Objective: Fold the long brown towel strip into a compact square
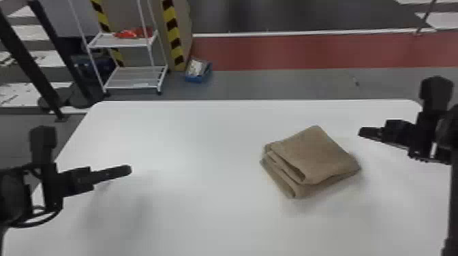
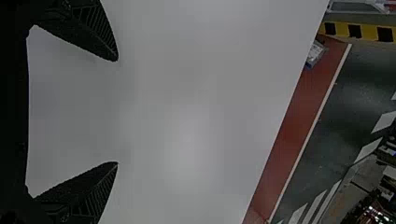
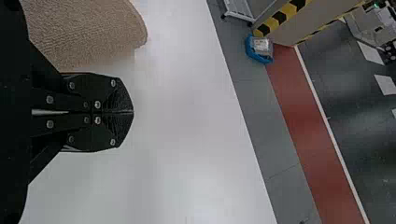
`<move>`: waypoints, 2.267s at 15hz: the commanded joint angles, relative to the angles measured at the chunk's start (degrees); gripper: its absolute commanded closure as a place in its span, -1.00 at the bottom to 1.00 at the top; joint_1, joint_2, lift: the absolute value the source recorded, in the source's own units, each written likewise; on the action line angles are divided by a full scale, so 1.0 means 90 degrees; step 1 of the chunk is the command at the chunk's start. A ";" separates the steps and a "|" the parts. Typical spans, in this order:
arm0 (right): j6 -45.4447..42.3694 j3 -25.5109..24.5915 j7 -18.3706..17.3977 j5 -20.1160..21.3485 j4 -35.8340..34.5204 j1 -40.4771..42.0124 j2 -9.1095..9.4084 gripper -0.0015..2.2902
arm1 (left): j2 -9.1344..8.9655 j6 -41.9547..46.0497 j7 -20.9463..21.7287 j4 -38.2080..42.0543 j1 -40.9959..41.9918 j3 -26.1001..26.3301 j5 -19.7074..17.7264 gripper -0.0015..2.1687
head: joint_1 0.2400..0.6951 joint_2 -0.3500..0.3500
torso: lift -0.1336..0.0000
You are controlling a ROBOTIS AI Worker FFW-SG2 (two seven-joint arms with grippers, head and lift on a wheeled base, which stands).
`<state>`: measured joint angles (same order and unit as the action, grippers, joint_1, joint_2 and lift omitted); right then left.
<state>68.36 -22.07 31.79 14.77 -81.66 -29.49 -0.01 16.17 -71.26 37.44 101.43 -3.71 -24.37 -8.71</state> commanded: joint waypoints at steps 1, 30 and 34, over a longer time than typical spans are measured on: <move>-0.0237 0.0011 0.0022 0.0029 0.0548 -0.0219 0.0006 0.84 | 0.0010 0.0011 0.0010 0.0000 0.0051 -0.0056 -0.0009 -0.92 | 1.00 0.20 | -0.86; -0.0842 0.1075 0.0774 -0.0098 -0.0135 0.0289 0.0006 0.83 | 0.0381 0.0168 0.0039 -0.0176 0.0100 -0.0134 -0.0331 -0.92 | 1.00 0.57 | -0.86; -0.1292 0.0997 0.0696 0.0283 0.0734 0.0025 0.0006 0.83 | 0.0381 0.0187 0.0019 -0.0205 0.0061 -0.0065 -0.0322 -0.92 | 1.00 0.48 | -0.86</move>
<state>58.73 -12.93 38.42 15.98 -78.45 -27.90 0.00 19.66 -69.59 37.61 99.63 -3.10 -25.06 -11.69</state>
